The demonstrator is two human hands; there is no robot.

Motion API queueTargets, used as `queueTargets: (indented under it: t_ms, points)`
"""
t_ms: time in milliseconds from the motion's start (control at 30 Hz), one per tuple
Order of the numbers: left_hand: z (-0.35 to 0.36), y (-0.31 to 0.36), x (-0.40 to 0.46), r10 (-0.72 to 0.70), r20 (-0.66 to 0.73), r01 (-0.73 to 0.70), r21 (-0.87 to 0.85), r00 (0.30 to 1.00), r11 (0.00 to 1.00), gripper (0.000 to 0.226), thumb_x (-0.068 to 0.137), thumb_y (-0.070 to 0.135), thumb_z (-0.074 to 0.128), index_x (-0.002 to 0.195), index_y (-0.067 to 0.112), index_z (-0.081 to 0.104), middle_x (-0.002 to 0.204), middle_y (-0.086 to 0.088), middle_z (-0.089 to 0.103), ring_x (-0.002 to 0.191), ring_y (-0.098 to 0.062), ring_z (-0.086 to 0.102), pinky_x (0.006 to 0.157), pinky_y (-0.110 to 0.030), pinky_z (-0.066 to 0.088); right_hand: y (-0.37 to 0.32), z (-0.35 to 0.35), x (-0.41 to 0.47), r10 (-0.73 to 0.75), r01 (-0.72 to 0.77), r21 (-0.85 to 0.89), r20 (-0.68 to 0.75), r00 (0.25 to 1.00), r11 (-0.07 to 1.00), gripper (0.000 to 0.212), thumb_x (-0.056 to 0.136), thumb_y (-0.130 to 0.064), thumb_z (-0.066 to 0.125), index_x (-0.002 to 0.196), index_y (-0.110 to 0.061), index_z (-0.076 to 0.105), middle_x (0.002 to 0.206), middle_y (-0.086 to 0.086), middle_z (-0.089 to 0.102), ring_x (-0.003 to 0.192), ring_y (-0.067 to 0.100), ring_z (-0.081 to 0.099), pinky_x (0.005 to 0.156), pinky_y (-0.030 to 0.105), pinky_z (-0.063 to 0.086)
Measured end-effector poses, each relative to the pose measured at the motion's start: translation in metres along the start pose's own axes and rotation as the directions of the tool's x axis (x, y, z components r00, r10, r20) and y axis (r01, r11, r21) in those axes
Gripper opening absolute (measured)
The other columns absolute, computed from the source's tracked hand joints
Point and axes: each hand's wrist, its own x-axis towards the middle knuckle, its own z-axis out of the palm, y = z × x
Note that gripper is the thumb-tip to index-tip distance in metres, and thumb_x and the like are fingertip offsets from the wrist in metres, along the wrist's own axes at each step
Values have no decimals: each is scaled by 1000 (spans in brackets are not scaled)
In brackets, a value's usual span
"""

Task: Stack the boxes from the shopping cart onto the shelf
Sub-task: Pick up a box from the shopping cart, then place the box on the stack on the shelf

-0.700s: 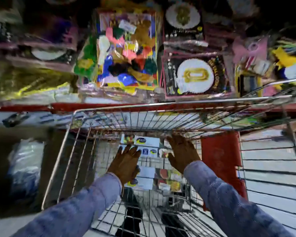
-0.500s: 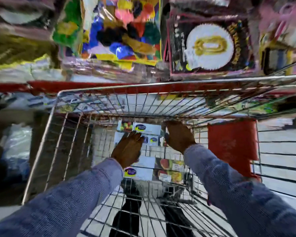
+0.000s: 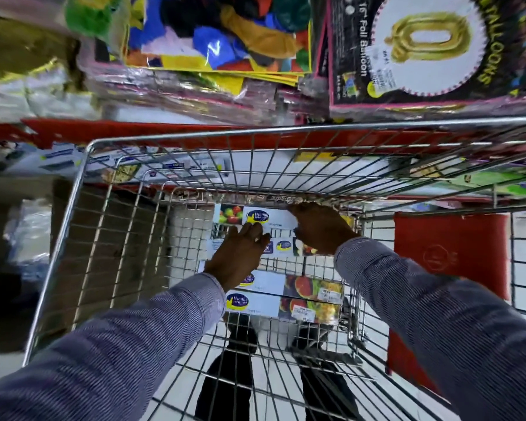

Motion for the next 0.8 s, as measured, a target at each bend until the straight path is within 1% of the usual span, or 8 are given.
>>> queueTargets:
  t_ms: [100, 167, 267, 367, 467, 567, 700, 800]
  points:
    - [-5, 1, 5, -12, 33, 15, -76, 999, 997, 57, 95, 7, 53, 148, 7, 32, 150, -15, 42, 134, -33, 42, 107, -48, 40, -2, 5, 10, -16, 18, -42, 48, 999, 999, 65, 92, -24, 57, 151, -14, 32, 145, 14, 52, 129, 33, 54, 101, 42, 48]
    - [-7, 1, 5, -15, 43, 20, -118, 999, 993, 60, 94, 4, 55, 148, 6, 31, 147, -15, 47, 130, -33, 47, 109, -48, 39, -3, 7, 15, -16, 21, -66, 66, 998, 998, 66, 92, -21, 58, 151, -9, 30, 144, 17, 52, 130, 34, 53, 103, 42, 48]
    - [-14, 0, -5, -7, 15, 9, -100, 1000, 995, 64, 94, 9, 59, 150, 7, 29, 150, -14, 44, 135, -32, 44, 112, -50, 35, -4, 3, 10, -22, 29, -108, 68, 997, 994, 67, 92, -20, 60, 149, -3, 29, 144, 20, 50, 131, 37, 51, 106, 45, 46]
    - [-33, -5, -27, 4, -28, -8, -150, 1000, 989, 66, 92, 16, 61, 151, 10, 31, 155, -12, 40, 138, -31, 42, 111, -46, 38, -8, -17, -7, -55, 62, -188, 42, 998, 980, 71, 91, -29, 64, 148, -4, 30, 144, 20, 50, 131, 39, 51, 105, 46, 47]
    - [-68, -9, -62, 9, -134, -42, -242, 991, 969, 63, 87, 24, 65, 144, 11, 43, 147, -11, 51, 125, -34, 55, 96, -43, 51, -14, -57, -34, -128, 119, -239, -22, 992, 964, 72, 88, -38, 66, 146, -6, 36, 138, 18, 56, 124, 37, 56, 99, 43, 48]
    - [-119, -8, -105, -18, -253, -54, -275, 967, 960, 55, 75, 32, 69, 126, 13, 61, 127, -9, 67, 112, -32, 65, 83, -41, 57, -23, -111, -70, -172, 158, -211, -51, 984, 965, 69, 87, -42, 66, 144, -11, 40, 134, 14, 58, 122, 33, 58, 99, 38, 45]
    - [-197, -2, -165, -65, -397, -34, -237, 915, 971, 56, 61, 41, 70, 112, 19, 72, 110, -5, 76, 93, -28, 73, 71, -39, 62, -40, -201, -125, -281, 232, -281, -148, 948, 931, 48, 89, -48, 62, 126, -19, 56, 123, 8, 66, 118, 28, 60, 93, 34, 41]
    - [-254, 0, -208, -102, -497, -16, -227, 862, 974, 59, 55, 52, 72, 109, 28, 73, 106, 3, 78, 93, -22, 74, 71, -32, 61, -60, -274, -169, -293, 224, -346, -163, 942, 911, 54, 88, -43, 65, 131, -13, 54, 122, 13, 64, 115, 31, 60, 89, 37, 48]
